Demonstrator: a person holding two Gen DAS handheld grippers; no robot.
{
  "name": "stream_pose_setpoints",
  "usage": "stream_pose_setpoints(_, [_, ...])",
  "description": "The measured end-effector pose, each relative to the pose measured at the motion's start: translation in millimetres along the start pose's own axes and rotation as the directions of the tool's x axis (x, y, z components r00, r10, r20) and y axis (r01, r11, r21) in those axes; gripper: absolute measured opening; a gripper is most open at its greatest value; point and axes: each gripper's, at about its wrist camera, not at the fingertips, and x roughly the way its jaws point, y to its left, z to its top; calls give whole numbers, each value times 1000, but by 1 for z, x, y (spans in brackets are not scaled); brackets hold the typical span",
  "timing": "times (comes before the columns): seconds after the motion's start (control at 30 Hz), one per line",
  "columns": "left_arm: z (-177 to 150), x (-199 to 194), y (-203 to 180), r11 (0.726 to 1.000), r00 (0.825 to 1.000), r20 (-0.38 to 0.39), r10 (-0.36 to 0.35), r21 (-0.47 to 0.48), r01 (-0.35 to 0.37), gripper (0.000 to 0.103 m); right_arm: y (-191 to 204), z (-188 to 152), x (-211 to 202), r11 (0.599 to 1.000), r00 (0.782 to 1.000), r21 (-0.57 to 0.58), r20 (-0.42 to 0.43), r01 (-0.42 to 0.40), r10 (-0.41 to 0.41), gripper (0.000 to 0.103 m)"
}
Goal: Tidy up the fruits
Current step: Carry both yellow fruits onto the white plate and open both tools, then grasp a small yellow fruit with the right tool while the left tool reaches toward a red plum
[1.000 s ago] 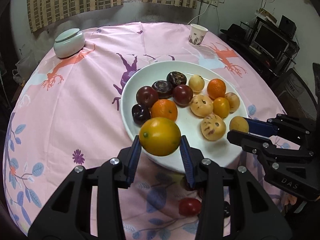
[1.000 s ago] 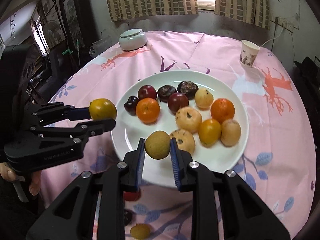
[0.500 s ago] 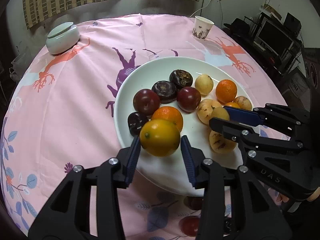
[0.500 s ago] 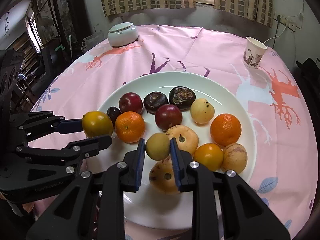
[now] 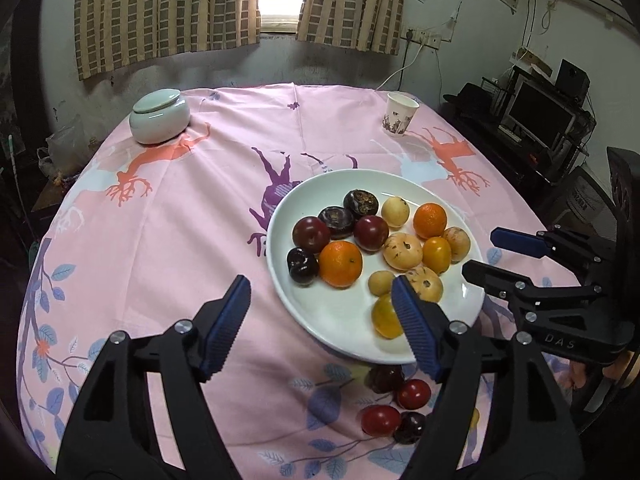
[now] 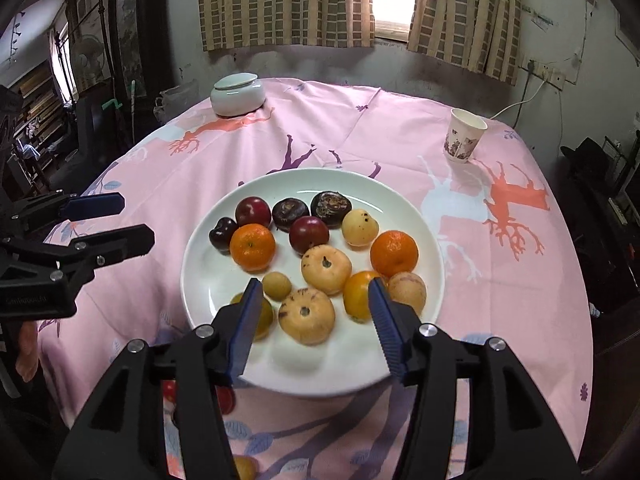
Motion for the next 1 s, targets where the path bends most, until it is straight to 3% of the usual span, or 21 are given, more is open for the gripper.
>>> stream_pose_setpoints(0.2, [-25,-17,-8,999,999,-2,-33,4,33,76,3,-26,-21,1000,1000,16,-27,6,-6,55])
stream_pose_setpoints(0.4, [-62,-20,-17,999,999,-39,-18,27,19,79,17,-68,-34,1000,996,9,-86,-5,5,56])
stream_pose_setpoints(0.7, [-96,-16,-3,999,995,-100,-25,-32,21,79,44,-119,-30,993,978,9,-173,-120,120,55])
stream_pose_setpoints(0.9, [-112,-13,-10,1000,988,-152,-22,5,23,82,49,-126,-8,990,967,7,-216,-139,137,31])
stream_pose_setpoints(1.0, [-120,-6,-21,998,981,-191,-23,47,33,83,51,-129,-2,991,966,-4,-225,-133,129,28])
